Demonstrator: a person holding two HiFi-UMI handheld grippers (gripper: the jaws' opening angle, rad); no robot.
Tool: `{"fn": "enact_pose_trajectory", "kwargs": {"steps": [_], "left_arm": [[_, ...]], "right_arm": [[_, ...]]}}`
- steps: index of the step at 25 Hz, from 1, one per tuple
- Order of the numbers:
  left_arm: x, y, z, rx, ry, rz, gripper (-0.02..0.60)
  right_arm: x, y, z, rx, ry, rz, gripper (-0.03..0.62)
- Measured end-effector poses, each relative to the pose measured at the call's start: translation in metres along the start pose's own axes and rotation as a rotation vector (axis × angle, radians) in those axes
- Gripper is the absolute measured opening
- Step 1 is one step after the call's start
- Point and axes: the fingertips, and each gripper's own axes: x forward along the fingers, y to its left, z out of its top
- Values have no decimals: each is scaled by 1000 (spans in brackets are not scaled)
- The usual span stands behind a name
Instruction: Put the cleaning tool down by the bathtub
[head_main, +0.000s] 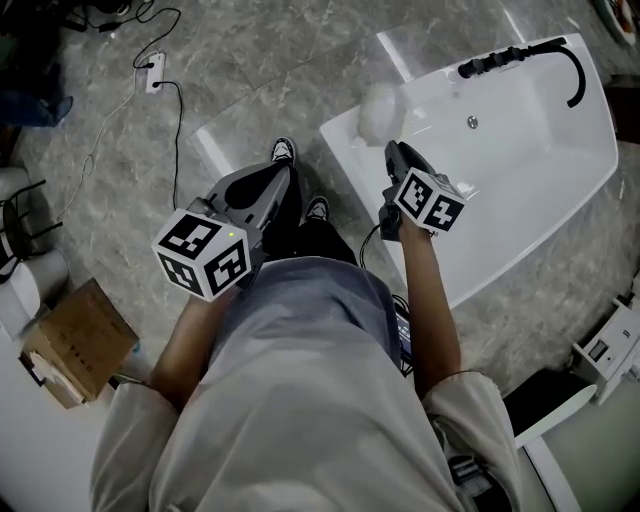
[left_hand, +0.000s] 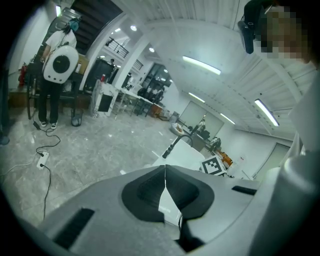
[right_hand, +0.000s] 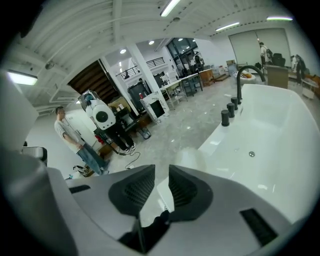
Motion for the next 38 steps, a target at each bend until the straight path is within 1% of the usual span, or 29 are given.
{"fn": "enact_pose_trajectory", "kwargs": {"steps": [9,16,19,23,26,29,32,38], "left_arm": [[0,-12,-6,-8,-23,14,9],[1,-18,-8,-17,-38,36,9],[1,-17,-10,-27,-47,53,9],[0,-20,-13,-36,-55,58,10],[1,-22,-11,-25,-56,59,9],[5,-29,-10,12,-53,63,9],[8,-38,-13,35,-49,47,10],[2,-47,-12,52,-73,40,9]], "right_arm": [[-32,12,8,-2,-6,92,54],[-62,23,16,-60,1,147,49],[-72,30,19,-69,-12,181,49],[-84,39,20,-89,-5,207,49],[-96,44,23,-104,-11,221,48],[-109,50,27,-123,-27,255,44],[-122,55,26,-135,-40,274,32],[-147,66,25,-208,-63,264,14]]}}
